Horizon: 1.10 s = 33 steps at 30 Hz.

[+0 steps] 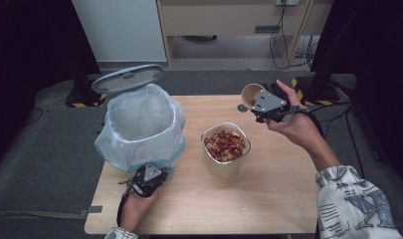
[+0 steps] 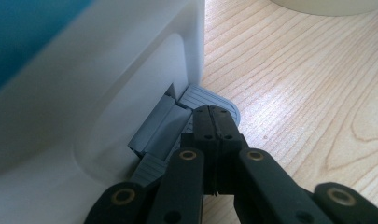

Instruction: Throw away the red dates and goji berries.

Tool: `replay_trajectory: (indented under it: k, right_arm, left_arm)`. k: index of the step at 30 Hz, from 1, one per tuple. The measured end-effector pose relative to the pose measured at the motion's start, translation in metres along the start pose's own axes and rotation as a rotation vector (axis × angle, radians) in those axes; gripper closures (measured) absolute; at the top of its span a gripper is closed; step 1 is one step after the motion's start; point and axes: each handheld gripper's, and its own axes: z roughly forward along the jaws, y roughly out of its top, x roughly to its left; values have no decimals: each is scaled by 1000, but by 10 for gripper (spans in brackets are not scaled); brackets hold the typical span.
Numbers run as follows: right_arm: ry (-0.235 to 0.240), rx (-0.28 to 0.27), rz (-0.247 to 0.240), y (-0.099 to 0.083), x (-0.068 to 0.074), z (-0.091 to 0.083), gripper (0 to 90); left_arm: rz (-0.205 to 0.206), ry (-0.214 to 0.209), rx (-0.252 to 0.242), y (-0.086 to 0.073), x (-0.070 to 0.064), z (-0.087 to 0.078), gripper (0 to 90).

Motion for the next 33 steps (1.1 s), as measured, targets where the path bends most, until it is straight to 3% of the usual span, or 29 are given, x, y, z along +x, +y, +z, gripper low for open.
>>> replay_trajectory:
  k: [6,11,18,33]
  right_arm:
    - [50,-32,124,-7,-5,2,285]
    - [83,-55,188,-11,-6,3,285]
    - [129,-69,229,-9,-4,4,285]
    - [218,-107,365,-3,-4,11,282]
  left_arm:
    - [-4,-1,-1,0,0,0,895]
    - [-10,-2,0,0,-1,0,895]
    - [-6,-1,0,0,0,0,895]
    - [1,-1,-1,0,0,0,895]
